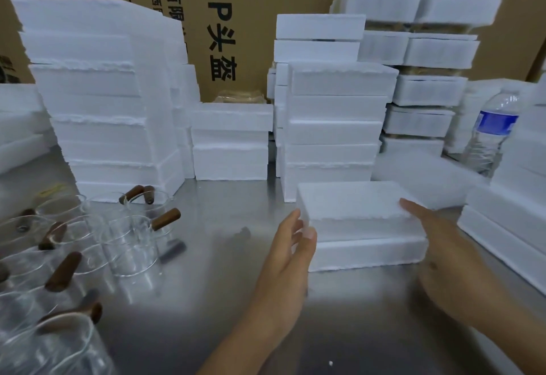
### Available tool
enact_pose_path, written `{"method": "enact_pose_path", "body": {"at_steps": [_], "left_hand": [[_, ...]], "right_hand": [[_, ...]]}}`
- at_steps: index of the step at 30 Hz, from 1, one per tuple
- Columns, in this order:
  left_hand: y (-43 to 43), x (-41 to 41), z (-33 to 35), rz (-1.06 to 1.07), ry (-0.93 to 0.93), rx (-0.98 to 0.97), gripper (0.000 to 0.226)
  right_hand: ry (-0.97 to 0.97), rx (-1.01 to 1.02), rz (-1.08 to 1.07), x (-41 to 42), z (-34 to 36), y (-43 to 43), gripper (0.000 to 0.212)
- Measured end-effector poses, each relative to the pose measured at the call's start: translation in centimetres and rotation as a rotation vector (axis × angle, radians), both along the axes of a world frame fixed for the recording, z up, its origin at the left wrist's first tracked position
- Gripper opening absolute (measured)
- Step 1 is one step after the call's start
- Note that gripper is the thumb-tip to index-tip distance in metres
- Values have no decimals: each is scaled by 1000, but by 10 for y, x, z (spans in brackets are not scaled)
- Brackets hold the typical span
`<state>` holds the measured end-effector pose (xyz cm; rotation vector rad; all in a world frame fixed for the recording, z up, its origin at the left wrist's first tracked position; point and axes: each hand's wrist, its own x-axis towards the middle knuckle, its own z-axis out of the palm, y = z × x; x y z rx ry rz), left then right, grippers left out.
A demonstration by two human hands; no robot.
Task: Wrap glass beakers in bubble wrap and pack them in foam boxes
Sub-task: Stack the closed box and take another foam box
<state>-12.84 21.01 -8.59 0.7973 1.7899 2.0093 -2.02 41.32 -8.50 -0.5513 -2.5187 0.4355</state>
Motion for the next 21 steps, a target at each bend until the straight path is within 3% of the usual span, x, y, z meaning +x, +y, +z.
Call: {"method": "enact_pose_path", "body": {"at_steps": [4, 7, 8, 10, 12, 15, 16, 21], "left_hand": [[2, 2, -1, -7, 36, -7, 56], [5, 4, 2, 5, -3, -42, 21], [6, 5, 4, 7, -25, -43, 19], [4, 7, 7, 10, -4, -40, 43], [4, 7, 5, 87, 35, -33, 64], [7, 1, 1, 178, 12, -6, 34], [8, 0, 1, 192, 10, -6, 28], [10, -5, -4, 200, 21, -66, 40]], "right_hand": [[263, -196, 9, 0, 0, 4, 76], [538, -301, 27, 1, 12, -9, 60], [621, -335, 57, 2, 18, -15, 57], [749, -389, 105, 1, 28, -26, 53], [799, -394, 173, -2, 35, -38, 43], [815, -309, 298, -13, 48, -60, 34], [807, -287, 329, -18, 53, -69, 35], [750, -90, 414, -52, 70, -115, 58]]}}
